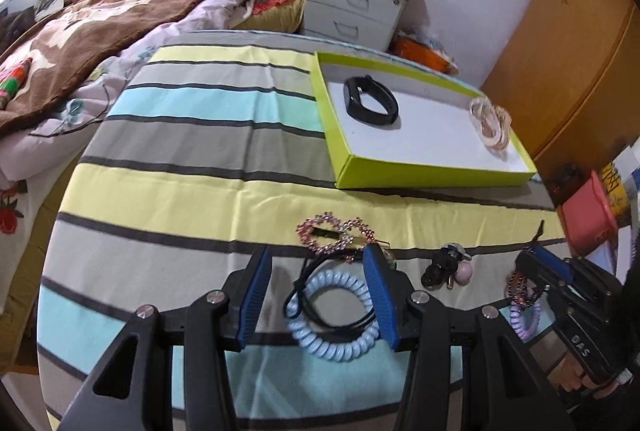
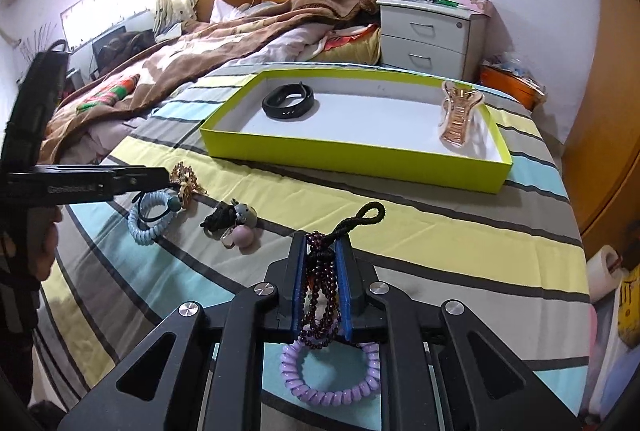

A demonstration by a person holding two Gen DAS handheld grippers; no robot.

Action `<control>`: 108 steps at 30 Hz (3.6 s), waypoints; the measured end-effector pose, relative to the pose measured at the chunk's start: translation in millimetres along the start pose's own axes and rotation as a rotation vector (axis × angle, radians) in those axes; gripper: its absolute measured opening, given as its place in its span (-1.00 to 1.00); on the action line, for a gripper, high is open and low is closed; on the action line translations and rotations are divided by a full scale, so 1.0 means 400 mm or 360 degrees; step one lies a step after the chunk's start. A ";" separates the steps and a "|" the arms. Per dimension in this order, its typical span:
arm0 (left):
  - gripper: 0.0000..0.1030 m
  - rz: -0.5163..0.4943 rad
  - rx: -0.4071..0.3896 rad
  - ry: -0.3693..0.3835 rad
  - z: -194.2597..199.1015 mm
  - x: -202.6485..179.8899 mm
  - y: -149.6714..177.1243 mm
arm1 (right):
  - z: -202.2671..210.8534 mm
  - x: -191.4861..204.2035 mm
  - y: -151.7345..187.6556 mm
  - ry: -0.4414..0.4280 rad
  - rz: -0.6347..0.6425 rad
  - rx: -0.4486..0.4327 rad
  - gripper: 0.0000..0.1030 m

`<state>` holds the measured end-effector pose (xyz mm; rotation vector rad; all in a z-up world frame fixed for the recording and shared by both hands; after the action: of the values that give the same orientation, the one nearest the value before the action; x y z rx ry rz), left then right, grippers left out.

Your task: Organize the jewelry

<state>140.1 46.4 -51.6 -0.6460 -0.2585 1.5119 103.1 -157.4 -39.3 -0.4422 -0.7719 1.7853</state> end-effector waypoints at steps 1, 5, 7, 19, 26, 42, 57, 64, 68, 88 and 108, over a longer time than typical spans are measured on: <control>-0.04 -0.0017 0.0008 0.0004 -0.008 -0.010 -0.004 | 0.000 0.000 0.000 -0.0003 -0.0006 -0.0001 -0.71; 0.00 -0.0067 0.0021 -0.0019 -0.027 -0.037 -0.015 | 0.000 0.000 0.001 -0.0009 -0.0016 -0.0005 -0.71; 0.06 -0.0098 0.0016 -0.0063 -0.035 -0.046 -0.020 | 0.000 0.001 0.001 -0.0012 -0.0020 -0.0004 -0.71; -0.02 -0.0072 0.0036 -0.0121 -0.060 -0.048 -0.026 | -0.002 -0.002 0.001 -0.0028 -0.0035 -0.0007 -0.71; -0.43 -0.0088 -0.0005 -0.0104 -0.044 -0.056 -0.032 | 0.000 -0.003 0.001 -0.0026 -0.0037 -0.0009 -0.71; -0.60 0.0007 -0.0022 -0.0086 -0.047 -0.015 -0.051 | 0.007 -0.005 -0.002 -0.0029 -0.0044 -0.0027 -0.71; 0.03 -0.0138 0.0024 -0.0165 -0.079 -0.050 -0.041 | 0.002 -0.002 0.000 -0.0032 -0.0055 -0.0030 -0.71; -0.02 -0.0124 -0.0003 -0.0180 -0.068 -0.049 -0.039 | 0.005 -0.003 0.003 -0.0035 -0.0052 -0.0032 -0.71; -0.02 -0.0117 -0.0011 -0.0179 -0.061 -0.046 -0.040 | 0.006 -0.003 0.003 -0.0034 -0.0057 -0.0037 -0.71; -0.02 -0.0142 -0.0153 -0.0123 0.043 -0.090 -0.100 | 0.063 -0.021 -0.074 0.0000 -0.0058 -0.0124 -0.71; -0.02 -0.0178 -0.0240 -0.0075 0.069 -0.155 -0.208 | 0.061 -0.075 -0.228 0.0045 -0.0027 -0.0210 -0.72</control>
<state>190.5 -1.6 30.0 -0.7043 -0.4413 1.4101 161.4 -174.2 39.1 -0.5456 -0.8740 1.7151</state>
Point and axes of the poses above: each gripper's, at about its wrist camera, not at the fingertips, and z roughly against the way its jaws point, x to its left, y to its underside, the point moved 5 cm from there along -z, roughly the way its jaws point, and after that the axes turned 1 degree about y, right-handed, at the moved point
